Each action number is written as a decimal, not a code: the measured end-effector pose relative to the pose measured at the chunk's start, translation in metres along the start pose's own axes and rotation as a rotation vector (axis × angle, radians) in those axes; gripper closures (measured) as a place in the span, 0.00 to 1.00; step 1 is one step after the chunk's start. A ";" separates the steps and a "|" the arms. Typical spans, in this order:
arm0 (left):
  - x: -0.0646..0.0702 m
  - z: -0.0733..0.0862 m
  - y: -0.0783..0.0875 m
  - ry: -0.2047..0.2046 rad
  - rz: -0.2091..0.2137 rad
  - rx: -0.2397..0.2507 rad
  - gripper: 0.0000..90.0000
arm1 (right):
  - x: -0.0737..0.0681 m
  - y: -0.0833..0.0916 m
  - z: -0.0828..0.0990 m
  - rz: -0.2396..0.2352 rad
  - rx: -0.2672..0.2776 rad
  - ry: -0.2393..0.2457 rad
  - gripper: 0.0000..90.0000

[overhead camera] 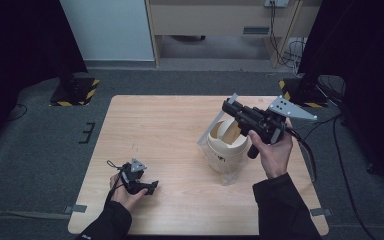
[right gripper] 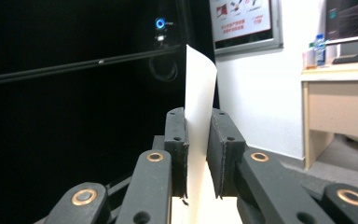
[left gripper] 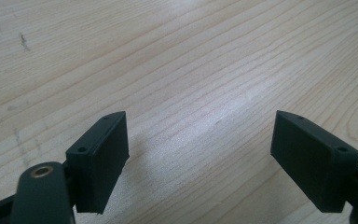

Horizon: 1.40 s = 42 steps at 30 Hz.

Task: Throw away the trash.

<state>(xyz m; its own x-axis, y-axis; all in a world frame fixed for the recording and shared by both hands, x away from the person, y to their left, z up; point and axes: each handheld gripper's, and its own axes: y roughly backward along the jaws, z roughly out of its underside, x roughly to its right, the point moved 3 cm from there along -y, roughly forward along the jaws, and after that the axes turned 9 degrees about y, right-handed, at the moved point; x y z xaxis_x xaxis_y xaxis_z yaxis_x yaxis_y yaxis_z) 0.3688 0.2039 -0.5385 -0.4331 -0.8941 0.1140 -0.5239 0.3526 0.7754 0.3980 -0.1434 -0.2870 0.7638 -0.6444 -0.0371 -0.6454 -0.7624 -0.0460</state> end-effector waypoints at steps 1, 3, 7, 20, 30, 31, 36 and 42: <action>0.000 0.001 -0.001 -0.001 0.002 -0.010 0.20 | 0.002 -0.001 -0.002 0.006 0.005 0.003 0.88; -0.001 0.002 -0.003 0.000 0.002 -0.023 0.19 | 0.005 -0.001 -0.005 0.021 0.012 0.001 0.88; -0.001 0.003 -0.006 -0.006 -0.003 -0.038 0.17 | 0.010 -0.003 -0.005 0.050 0.000 0.019 0.88; 0.002 0.006 -0.014 -0.031 0.017 0.002 0.00 | 0.020 -0.014 0.001 0.139 -0.003 0.089 0.88; 0.001 0.007 -0.014 -0.037 0.021 0.009 0.00 | 0.024 -0.026 0.012 0.191 -0.080 0.157 0.88; 0.001 0.007 -0.014 -0.037 0.021 0.009 0.00 | 0.024 -0.027 0.013 0.194 -0.089 0.165 0.88; 0.001 0.007 -0.014 -0.038 0.022 0.009 0.00 | 0.023 -0.033 0.023 0.201 -0.147 0.189 0.87; 0.001 0.007 -0.015 -0.037 0.023 0.013 0.00 | 0.027 -0.037 0.036 0.207 -0.197 0.162 0.86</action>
<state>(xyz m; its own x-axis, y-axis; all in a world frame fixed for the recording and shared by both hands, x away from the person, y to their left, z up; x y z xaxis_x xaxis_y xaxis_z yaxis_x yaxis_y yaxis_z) 0.3710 0.1994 -0.5538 -0.4718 -0.8750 0.1082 -0.5229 0.3765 0.7647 0.4423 -0.1305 -0.3219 0.6164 -0.7758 0.1347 -0.7869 -0.6008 0.1407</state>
